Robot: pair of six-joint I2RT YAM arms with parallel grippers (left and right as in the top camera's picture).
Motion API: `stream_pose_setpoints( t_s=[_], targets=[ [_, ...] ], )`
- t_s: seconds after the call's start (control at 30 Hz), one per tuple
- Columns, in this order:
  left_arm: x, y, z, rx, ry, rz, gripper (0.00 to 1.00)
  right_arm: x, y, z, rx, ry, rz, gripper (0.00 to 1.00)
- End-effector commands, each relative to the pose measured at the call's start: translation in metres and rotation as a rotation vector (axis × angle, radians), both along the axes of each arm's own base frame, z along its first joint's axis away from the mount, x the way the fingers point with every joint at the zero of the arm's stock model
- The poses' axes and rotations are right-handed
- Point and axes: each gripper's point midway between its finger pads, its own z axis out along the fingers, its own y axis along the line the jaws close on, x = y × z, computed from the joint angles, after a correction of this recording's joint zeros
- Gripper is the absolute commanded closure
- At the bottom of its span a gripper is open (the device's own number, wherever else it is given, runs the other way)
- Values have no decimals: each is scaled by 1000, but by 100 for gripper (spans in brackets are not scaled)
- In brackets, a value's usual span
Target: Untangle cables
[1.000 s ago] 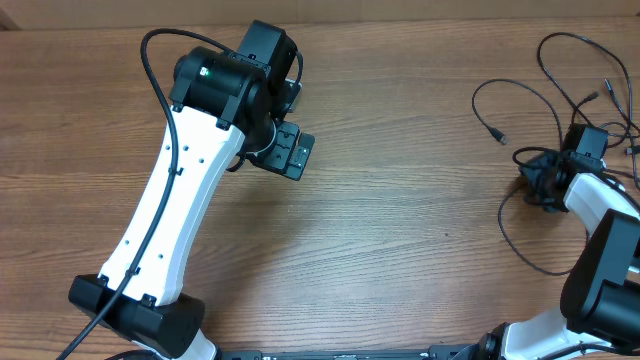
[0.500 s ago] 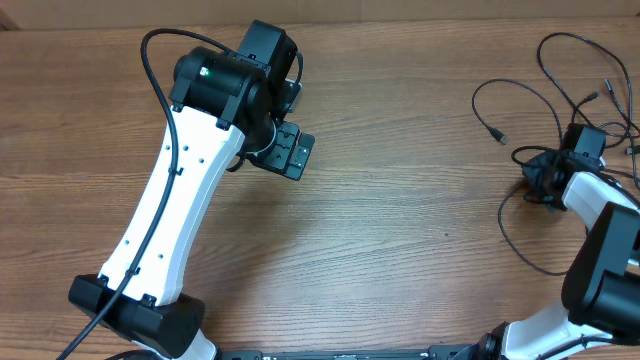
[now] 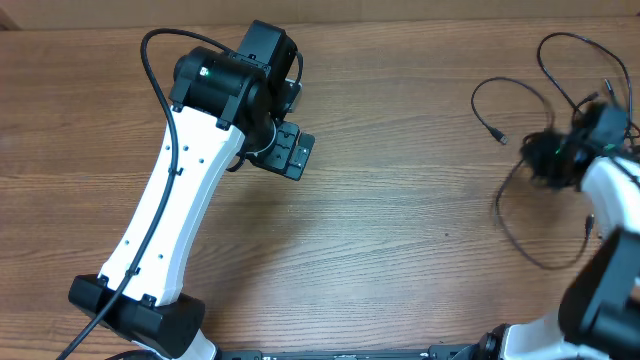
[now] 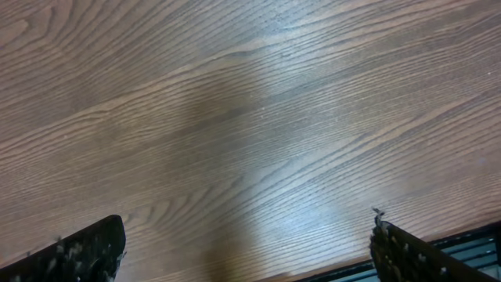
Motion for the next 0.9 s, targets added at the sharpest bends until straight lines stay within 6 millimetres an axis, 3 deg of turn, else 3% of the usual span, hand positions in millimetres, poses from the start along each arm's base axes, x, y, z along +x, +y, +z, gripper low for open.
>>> stream_pose_setpoints(
  t_s=[0.0, 0.1, 0.13, 0.33, 0.47, 0.57, 0.63, 0.87],
  targets=[
    [-2, -4, 2, -23, 2, 10, 0, 27, 17, 152, -116, -341, 145, 96],
    [-4, -12, 2, -67, 17, 1, 1, 30, 38, 226, -234, -502, 266, 96],
    [-1, -13, 3, -71, 6, 1, 0, 31, 50, 265, -293, -591, 317, 96],
    [5, -16, 4, -83, -20, 0, 0, 29, 81, 354, -393, -790, 401, 96],
    [6, -16, 5, -84, -24, 0, 0, 19, 89, 401, -498, -889, 442, 96],
    [6, -16, 5, -84, -23, 0, 0, 16, 76, 413, -584, -884, 388, 96],
    [6, -16, 5, -84, -23, 0, 0, 20, 72, 409, -639, -865, 412, 96],
    [5, -16, 4, -88, -19, 25, 1, 70, 58, 350, -631, -731, 457, 96]
  ],
)
